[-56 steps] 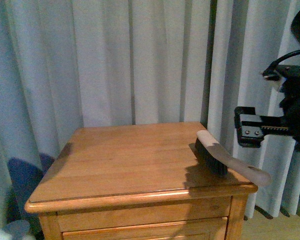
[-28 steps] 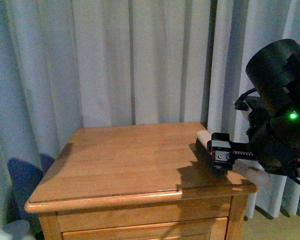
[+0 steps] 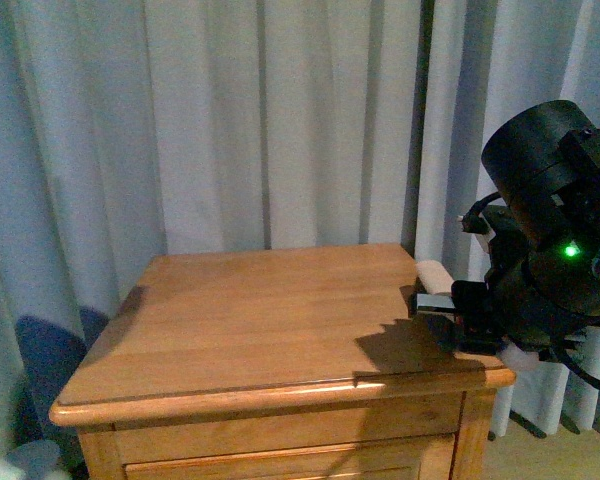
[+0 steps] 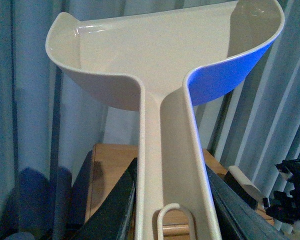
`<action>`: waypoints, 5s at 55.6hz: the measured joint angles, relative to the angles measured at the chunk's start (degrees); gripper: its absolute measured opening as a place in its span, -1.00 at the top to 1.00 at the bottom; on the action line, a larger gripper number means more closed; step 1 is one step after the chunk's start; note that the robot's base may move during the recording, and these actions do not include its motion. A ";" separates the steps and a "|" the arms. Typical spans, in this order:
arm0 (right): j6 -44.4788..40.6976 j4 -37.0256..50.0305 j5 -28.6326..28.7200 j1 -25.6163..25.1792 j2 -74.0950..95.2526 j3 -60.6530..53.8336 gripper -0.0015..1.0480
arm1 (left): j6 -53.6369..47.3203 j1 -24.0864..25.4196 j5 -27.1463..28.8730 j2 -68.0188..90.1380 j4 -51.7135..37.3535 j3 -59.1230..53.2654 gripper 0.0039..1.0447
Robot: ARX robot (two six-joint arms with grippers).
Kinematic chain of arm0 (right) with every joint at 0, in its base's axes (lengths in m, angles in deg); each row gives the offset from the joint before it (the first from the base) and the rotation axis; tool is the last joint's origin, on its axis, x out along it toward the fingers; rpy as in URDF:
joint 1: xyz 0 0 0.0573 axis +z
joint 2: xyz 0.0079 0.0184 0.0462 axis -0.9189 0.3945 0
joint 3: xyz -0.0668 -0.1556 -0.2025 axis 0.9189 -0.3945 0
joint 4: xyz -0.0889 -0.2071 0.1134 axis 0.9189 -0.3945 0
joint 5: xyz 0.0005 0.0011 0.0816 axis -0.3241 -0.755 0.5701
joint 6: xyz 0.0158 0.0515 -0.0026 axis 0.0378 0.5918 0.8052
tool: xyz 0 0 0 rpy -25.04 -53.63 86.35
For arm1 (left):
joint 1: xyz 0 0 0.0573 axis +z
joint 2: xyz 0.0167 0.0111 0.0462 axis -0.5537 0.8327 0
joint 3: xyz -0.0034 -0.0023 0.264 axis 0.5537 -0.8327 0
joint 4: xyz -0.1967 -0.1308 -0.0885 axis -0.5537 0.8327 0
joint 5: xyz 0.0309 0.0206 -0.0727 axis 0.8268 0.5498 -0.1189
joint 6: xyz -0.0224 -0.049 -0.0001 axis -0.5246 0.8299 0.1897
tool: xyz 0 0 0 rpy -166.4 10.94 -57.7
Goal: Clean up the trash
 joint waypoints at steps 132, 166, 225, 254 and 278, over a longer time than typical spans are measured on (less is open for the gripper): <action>-22.27 24.96 -30.67 14.51 -77.26 -52.28 0.59 | 0.00 -0.17 0.59 -0.24 0.00 -0.11 0.47; -22.29 24.94 -30.56 14.53 -77.11 -52.37 0.59 | 0.00 -0.20 0.22 -0.31 0.00 -0.22 0.47; -22.29 24.92 -30.71 14.67 -76.91 -52.39 0.59 | -0.37 -0.50 0.90 -0.15 1.05 -0.13 0.47; -22.29 24.92 -30.67 14.64 -77.13 -52.39 0.59 | -26.80 1.16 -3.74 21.35 19.71 9.68 0.47; -22.29 24.92 -30.67 14.64 -77.13 -52.39 0.59 | -38.75 14.51 -13.25 22.18 32.70 11.28 0.47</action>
